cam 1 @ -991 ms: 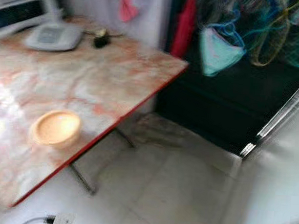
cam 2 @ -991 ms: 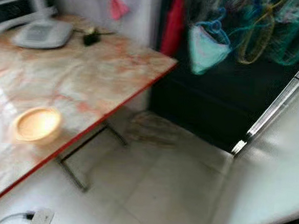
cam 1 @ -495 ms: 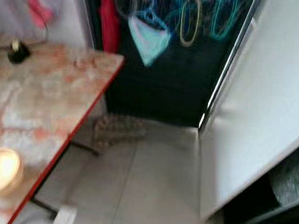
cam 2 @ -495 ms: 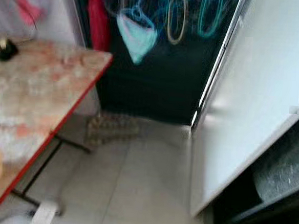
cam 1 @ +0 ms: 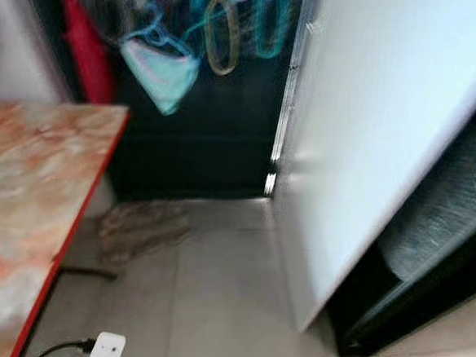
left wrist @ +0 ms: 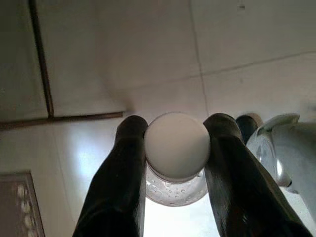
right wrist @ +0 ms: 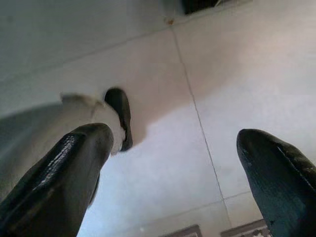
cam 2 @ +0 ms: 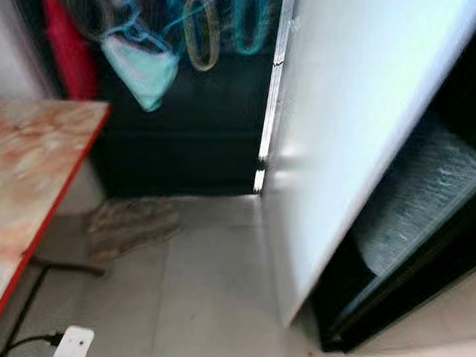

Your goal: Restocking fridge

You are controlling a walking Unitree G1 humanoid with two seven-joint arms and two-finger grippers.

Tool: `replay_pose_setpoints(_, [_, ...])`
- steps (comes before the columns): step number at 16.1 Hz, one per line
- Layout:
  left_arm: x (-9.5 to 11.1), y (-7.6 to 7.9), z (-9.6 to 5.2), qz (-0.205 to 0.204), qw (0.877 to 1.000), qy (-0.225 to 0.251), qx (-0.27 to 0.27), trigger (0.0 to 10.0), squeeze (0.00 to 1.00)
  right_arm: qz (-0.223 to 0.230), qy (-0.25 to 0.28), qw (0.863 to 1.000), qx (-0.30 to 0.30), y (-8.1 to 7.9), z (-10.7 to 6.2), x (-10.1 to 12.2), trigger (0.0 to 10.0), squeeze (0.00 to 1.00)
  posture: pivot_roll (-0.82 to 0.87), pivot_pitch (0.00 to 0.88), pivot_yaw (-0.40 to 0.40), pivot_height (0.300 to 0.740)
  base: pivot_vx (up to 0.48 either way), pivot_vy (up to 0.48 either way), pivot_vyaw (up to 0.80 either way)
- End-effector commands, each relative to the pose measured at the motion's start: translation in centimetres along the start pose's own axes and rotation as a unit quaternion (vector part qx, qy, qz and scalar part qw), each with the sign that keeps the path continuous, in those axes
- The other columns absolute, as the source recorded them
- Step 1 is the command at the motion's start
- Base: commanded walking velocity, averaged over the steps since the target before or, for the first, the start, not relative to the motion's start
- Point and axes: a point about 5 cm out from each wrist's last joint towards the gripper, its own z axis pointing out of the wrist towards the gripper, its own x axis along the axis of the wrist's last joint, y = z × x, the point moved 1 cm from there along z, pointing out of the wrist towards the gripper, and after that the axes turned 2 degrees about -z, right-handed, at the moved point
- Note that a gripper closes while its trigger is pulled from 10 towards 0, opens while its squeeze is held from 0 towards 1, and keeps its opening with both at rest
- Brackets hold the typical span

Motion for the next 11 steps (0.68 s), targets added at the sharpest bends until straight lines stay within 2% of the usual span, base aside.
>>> replay_pose_setpoints(1, [-1.28, 0.06, -0.20, 0.002, 1.000, -0.026, -0.003, 10.0, 0.00, 0.011, -0.010, 1.000, -0.004, 0.23, -0.12, -0.75, 10.0, 0.00, 0.13, 0.093, 0.017, 0.740, 0.000, 0.000, -0.80])
replay_pose_setpoints(11, [-1.58, 0.22, -0.26, 0.006, 0.999, -0.033, -0.011, 10.0, 0.00, 0.011, -0.012, 1.000, -0.005, 0.30, -0.17, -1.00, 10.0, 0.00, 0.11, 0.054, 0.025, 0.740, 0.000, 0.000, -0.80])
